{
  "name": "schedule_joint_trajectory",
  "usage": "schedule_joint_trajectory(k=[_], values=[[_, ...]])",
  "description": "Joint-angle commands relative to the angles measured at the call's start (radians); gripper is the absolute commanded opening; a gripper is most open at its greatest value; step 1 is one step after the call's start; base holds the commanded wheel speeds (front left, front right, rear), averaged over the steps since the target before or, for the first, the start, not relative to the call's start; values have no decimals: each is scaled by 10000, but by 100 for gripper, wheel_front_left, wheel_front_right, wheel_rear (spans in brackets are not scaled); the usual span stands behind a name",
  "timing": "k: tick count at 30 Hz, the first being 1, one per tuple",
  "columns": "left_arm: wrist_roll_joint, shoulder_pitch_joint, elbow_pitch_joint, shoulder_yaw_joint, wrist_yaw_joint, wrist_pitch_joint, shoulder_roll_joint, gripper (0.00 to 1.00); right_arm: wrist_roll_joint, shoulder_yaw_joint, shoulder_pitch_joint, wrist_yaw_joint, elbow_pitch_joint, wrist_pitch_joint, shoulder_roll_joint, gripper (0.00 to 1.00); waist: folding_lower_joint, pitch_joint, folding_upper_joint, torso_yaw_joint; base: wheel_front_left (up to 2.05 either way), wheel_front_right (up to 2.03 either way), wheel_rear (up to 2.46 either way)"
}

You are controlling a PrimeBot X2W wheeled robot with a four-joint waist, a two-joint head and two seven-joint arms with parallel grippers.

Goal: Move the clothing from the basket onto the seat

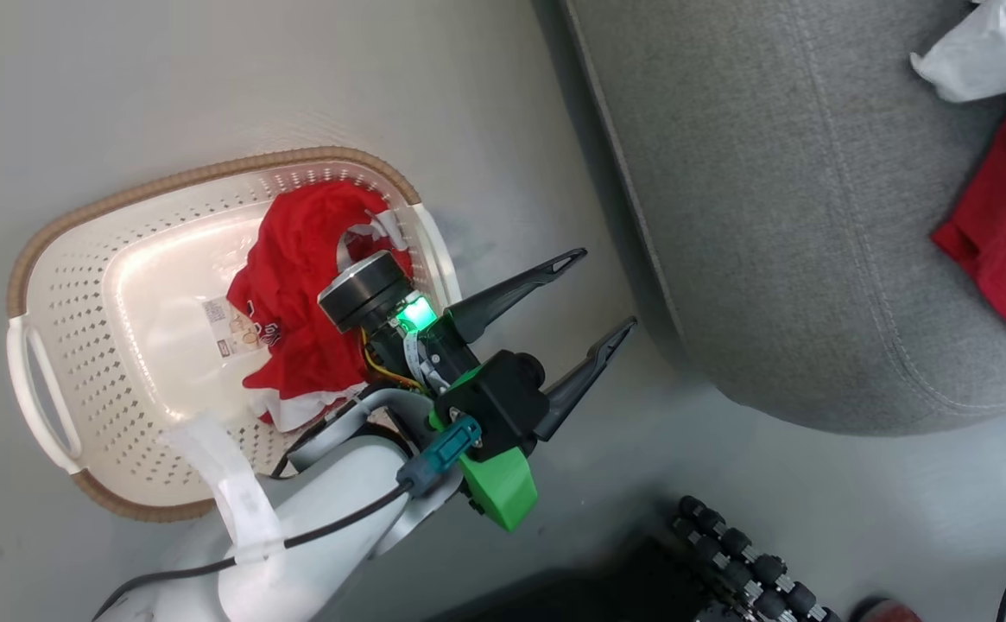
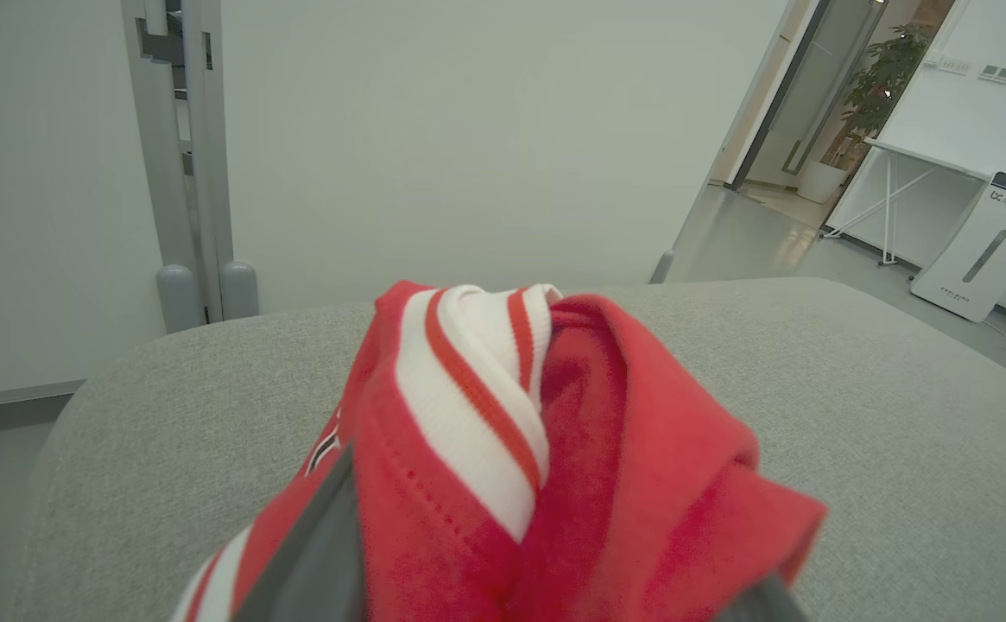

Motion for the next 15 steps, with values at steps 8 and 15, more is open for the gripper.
schedule_joint_trajectory(k=[8,15], values=[[-284,57,470,-62,103,-643,-212,100,-463,465,1724,-10,-928,-6,370,100,-1,-625,-1,359,0,0,0],[-662,695,1050,288,809,-1491,-643,100,-823,936,3436,-10,-1799,-6,558,100,-1,-1925,-1,599,0,0,0]])
